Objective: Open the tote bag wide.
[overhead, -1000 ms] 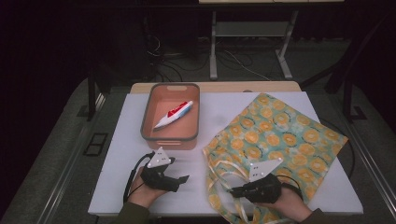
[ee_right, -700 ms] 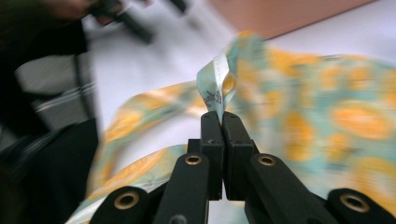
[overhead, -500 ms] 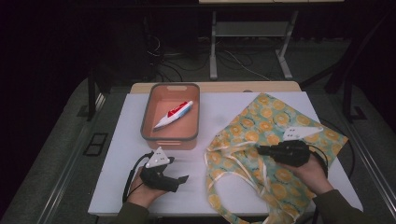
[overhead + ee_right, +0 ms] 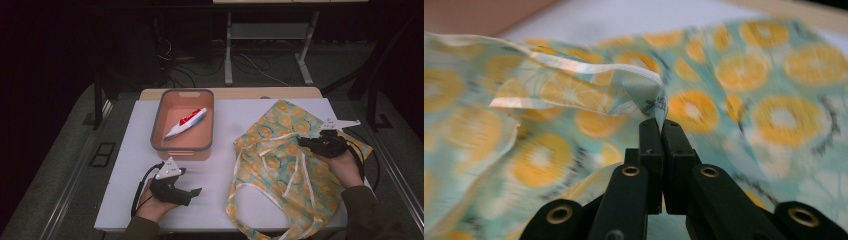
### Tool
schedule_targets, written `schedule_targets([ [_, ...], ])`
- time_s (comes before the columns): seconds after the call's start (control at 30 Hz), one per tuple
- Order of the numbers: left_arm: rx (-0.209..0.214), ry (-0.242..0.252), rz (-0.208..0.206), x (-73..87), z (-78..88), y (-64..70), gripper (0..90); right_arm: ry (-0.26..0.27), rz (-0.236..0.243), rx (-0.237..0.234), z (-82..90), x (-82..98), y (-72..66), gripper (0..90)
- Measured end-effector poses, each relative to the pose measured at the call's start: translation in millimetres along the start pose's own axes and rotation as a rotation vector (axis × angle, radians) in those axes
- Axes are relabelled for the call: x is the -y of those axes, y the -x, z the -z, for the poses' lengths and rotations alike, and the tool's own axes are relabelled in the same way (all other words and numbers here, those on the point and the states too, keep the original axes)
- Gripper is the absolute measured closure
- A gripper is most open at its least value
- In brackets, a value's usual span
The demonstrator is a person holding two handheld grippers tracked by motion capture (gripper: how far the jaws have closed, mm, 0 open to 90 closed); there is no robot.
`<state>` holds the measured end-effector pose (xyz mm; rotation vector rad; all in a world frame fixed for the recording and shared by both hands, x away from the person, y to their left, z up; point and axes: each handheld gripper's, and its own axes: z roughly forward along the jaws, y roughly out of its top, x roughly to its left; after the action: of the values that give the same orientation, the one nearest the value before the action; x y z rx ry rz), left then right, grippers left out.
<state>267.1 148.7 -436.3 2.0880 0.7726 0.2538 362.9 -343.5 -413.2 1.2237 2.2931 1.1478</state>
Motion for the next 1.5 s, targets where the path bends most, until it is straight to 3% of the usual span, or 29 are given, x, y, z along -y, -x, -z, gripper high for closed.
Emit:
schedule_targets([
  [0.2,0.005,-0.008,-0.004,0.2,-0.9,0.6,10.7,-0.103,-0.044,0.032,-16.1,16.5,14.6,88.2],
  [0.33,0.004,-0.008,-0.005,-0.2,-0.7,1.1,10.7,-0.151,-0.043,0.047,-22.3,21.0,14.8,84.0],
  [0.4,0.004,-0.009,-0.006,-0.3,-0.7,1.4,10.7,-0.136,-0.056,0.043,-20.8,19.6,14.3,72.2],
  [0.5,0.004,-0.008,-0.005,-0.2,-0.9,1.3,10.7,-0.056,-0.101,0.024,-8.7,13.4,13.9,49.4],
  [0.63,0.005,-0.007,-0.006,-0.4,0.0,1.1,10.7,0.032,-0.092,0.016,12.9,3.7,5.2,36.4],
  [0.73,0.006,-0.005,-0.005,-0.4,0.2,1.3,10.7,0.071,-0.069,-0.028,28.2,-0.3,-7.3,35.4],
  [0.9,0.005,-0.002,-0.003,-0.2,0.5,1.3,10.7,0.055,0.005,-0.123,36.7,3.2,-42.2,31.2],
  [1.07,0.011,0.004,-0.001,-0.1,1.5,1.5,8.1,-0.009,0.078,-0.182,29.6,12.4,-71.0,31.1],
  [1.17,0.031,-0.013,0.008,1.0,-0.6,1.0,0.0,-0.038,0.103,-0.230,25.7,17.1,-84.4,31.7],
  [1.33,0.021,-0.018,0.004,1.2,-0.2,0.4,0.0,-0.111,0.152,-0.260,11.5,24.9,-100.4,35.7],
  [1.5,0.012,-0.023,-0.021,1.9,1.2,-2.2,0.0,-0.154,0.173,-0.251,2.0,28.7,-103.6,45.6],
])
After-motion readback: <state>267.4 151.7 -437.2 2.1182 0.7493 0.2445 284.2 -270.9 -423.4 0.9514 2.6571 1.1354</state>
